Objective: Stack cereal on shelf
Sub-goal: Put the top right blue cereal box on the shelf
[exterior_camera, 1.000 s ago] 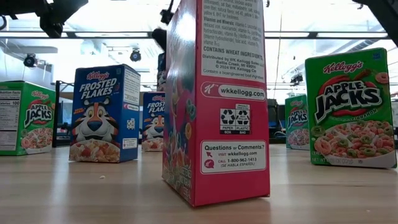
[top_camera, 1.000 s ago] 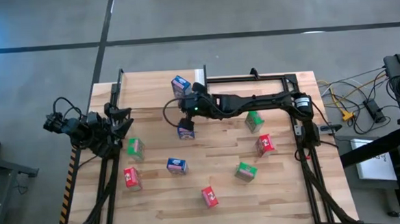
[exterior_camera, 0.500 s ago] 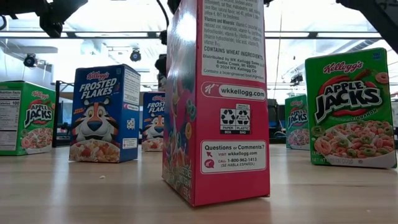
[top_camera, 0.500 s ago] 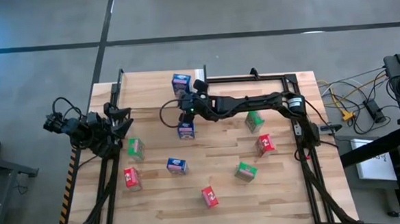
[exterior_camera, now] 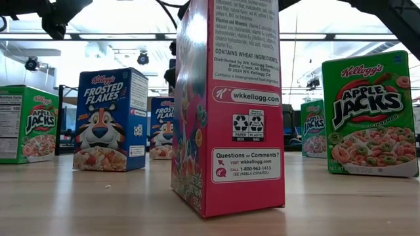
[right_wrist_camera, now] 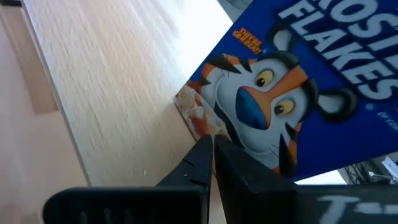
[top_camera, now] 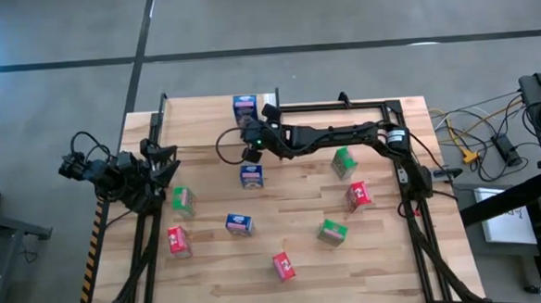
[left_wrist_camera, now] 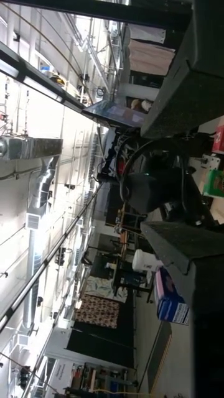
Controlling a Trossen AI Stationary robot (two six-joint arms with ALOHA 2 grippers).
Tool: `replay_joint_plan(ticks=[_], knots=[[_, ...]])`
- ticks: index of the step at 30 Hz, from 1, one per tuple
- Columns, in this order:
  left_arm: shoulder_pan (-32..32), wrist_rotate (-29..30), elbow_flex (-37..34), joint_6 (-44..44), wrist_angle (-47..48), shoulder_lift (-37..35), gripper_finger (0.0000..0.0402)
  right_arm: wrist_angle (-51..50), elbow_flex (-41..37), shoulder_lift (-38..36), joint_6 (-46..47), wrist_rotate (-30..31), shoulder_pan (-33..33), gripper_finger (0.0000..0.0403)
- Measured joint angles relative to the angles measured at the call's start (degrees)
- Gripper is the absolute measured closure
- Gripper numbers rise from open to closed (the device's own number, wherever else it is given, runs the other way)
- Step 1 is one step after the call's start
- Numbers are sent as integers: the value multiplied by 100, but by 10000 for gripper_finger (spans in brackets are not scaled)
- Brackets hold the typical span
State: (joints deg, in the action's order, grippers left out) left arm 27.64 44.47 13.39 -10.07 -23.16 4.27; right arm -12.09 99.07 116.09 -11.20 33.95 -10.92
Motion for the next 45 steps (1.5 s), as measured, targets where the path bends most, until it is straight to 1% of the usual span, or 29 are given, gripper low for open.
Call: replay_joint_plan(ticks=[6, 12, 17, 25, 28, 45], knots=[[0, 0, 0, 0, -2, -2, 187, 401, 0, 0, -128, -12, -60, 394], [1, -1, 0, 0, -4, -2, 187, 428, 0, 28, -127, -17, -236, 394], [2, -2, 0, 0, -20, -2, 187, 457, 0, 28, 3, -425, -376, 394], [0, 0, 0, -3, -29, -2, 187, 564, 0, 28, 4, -461, -467, 394], [0, -2, 0, -87, -43, -2, 187, 566, 0, 28, 11, -603, -479, 394], [0, -1, 0, -169, -92, -2, 187, 742, -30, 28, -20, -610, -705, 394]])
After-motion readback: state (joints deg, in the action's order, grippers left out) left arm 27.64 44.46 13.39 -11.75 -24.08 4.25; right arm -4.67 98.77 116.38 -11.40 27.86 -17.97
